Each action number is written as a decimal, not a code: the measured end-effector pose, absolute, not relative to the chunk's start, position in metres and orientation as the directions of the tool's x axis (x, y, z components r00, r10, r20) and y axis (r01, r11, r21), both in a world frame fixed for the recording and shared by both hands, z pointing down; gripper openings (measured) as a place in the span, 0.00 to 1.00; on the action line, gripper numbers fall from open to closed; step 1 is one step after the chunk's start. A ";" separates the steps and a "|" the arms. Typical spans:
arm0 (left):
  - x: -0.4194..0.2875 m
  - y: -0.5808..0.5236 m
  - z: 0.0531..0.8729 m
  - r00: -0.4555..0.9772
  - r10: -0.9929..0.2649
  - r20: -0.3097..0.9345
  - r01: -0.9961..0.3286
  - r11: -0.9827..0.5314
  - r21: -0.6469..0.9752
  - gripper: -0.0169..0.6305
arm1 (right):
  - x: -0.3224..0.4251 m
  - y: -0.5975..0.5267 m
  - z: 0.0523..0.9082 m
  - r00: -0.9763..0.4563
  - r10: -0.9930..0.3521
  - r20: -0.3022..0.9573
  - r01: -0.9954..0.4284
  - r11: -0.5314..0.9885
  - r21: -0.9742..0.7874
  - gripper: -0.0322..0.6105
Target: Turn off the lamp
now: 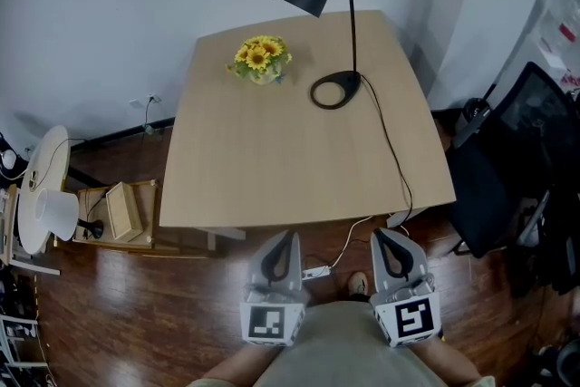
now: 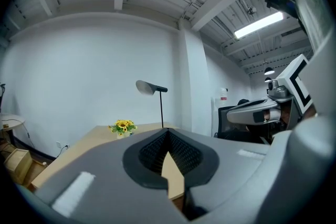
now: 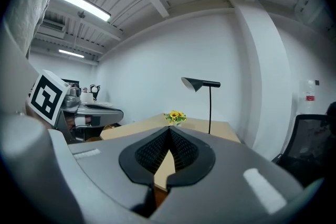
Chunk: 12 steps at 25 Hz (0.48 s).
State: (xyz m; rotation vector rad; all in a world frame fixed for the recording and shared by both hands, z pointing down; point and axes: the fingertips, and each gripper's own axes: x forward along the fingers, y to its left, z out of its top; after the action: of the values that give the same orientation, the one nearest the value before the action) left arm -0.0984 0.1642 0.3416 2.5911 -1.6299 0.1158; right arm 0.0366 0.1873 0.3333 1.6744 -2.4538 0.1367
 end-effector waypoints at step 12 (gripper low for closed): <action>-0.107 0.158 0.341 0.439 -0.891 0.118 -0.898 -0.438 0.037 0.00 | 0.029 0.181 0.341 -0.351 -0.915 0.197 -0.931 0.363 0.029 0.04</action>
State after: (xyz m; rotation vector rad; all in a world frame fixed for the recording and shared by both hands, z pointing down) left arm -0.1069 0.1581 0.3412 2.5836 -1.6111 0.1238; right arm 0.0286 0.1814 0.3411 1.6726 -2.4410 0.1309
